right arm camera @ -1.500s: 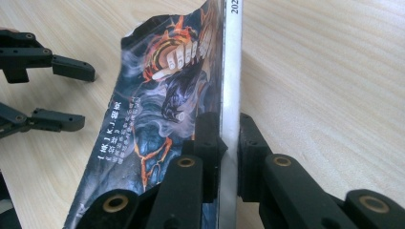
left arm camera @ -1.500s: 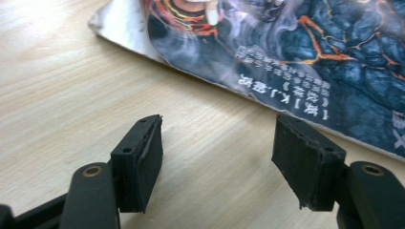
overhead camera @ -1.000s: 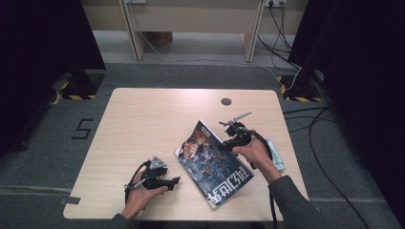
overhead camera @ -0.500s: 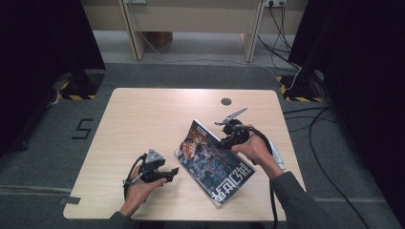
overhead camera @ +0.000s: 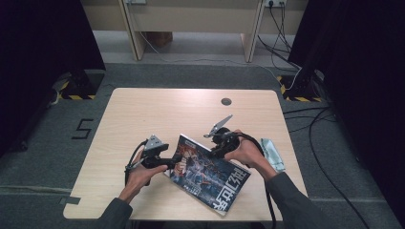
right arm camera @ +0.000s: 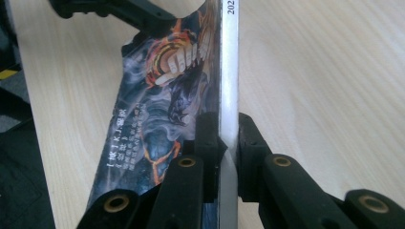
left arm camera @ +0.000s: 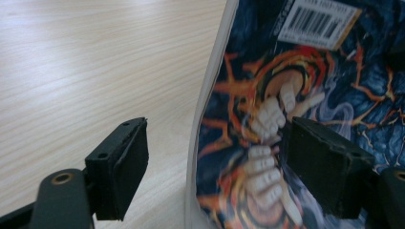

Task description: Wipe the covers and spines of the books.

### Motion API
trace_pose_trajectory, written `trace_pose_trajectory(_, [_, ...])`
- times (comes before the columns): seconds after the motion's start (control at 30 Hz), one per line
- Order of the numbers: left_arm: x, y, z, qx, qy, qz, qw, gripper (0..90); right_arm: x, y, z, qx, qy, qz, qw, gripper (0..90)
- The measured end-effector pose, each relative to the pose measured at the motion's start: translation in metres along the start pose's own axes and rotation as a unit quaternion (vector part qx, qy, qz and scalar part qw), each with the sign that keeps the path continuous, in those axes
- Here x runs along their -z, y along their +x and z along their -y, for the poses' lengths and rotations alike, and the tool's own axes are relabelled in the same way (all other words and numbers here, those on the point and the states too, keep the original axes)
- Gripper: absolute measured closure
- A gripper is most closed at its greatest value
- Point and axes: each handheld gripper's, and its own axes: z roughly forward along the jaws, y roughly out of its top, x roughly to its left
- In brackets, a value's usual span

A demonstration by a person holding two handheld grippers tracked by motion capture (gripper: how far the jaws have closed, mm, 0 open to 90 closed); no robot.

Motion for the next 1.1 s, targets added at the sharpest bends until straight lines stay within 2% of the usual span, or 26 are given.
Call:
trace_pose_trajectory(0.1, [-0.003, 0.000, -0.002, -0.010, 0.000, 0.012, 0.9999, 21.8, -0.003, 0.003, 0.000, 0.013, 0.002, -0.010, 0.9999, 83.0])
trace_pose_trajectory(0.17, [-0.004, 0.001, -0.002, -0.005, -0.004, 0.031, 0.9995, 22.5, -0.003, 0.004, 0.000, 0.017, 0.001, -0.017, 0.9997, 83.0])
trace_pose_trajectory(0.23, [-0.005, 0.000, -0.001, -0.015, 0.000, 0.044, 0.9989, 22.7, -0.004, 0.006, 0.000, 0.022, 0.003, -0.020, 0.9996, 83.0])
trace_pose_trajectory(0.33, [-0.006, 0.000, 0.000, -0.019, 0.002, 0.061, 0.9980, 23.3, -0.004, 0.008, -0.002, 0.040, -0.002, -0.032, 0.9987, 83.0])
trace_pose_trajectory(0.4, [-0.007, -0.001, 0.001, -0.026, 0.004, 0.065, 0.9975, 25.2, -0.005, 0.008, -0.002, 0.041, 0.000, -0.034, 0.9986, 83.0])
trace_pose_trajectory(0.47, [-0.008, -0.003, 0.002, -0.024, 0.003, 0.077, 0.9967, 29.1, -0.006, 0.008, -0.002, 0.048, -0.003, -0.035, 0.9983, 83.0])
trace_pose_trajectory(0.57, [-0.007, -0.004, 0.003, -0.040, 0.009, 0.075, 0.9964, 33.8, -0.006, 0.008, -0.002, 0.045, -0.004, -0.036, 0.9983, 83.0])
trace_pose_trajectory(0.67, [-0.006, -0.003, 0.004, -0.048, 0.010, 0.075, 0.9959, 38.2, -0.006, 0.009, -0.001, 0.042, -0.001, -0.036, 0.9985, 83.0])
trace_pose_trajectory(0.77, [-0.003, -0.003, 0.007, -0.060, 0.013, 0.073, 0.9954, 48.7, -0.007, 0.005, 0.001, 0.046, 0.001, -0.034, 0.9984, 83.0])
trace_pose_trajectory(0.83, [-0.003, -0.002, 0.008, -0.062, 0.009, 0.075, 0.9952, 55.6, -0.007, 0.003, 0.001, 0.047, 0.004, -0.032, 0.9984, 83.0])
trace_pose_trajectory(0.9, [-0.001, -0.001, 0.009, -0.066, 0.009, 0.078, 0.9947, 64.6, -0.008, 0.000, 0.002, 0.036, 0.008, -0.025, 0.9990, 82.8])
trace_pose_trajectory(0.97, [0.000, -0.001, 0.011, -0.065, 0.009, 0.085, 0.9942, 70.1, -0.008, -0.003, 0.002, 0.039, 0.008, -0.022, 0.9990, 82.1])
trace_pose_trajectory(1.1, [0.002, -0.003, 0.013, -0.073, 0.005, 0.084, 0.9938, 74.9, -0.010, -0.005, 0.002, 0.033, 0.008, -0.017, 0.9993, 79.7])
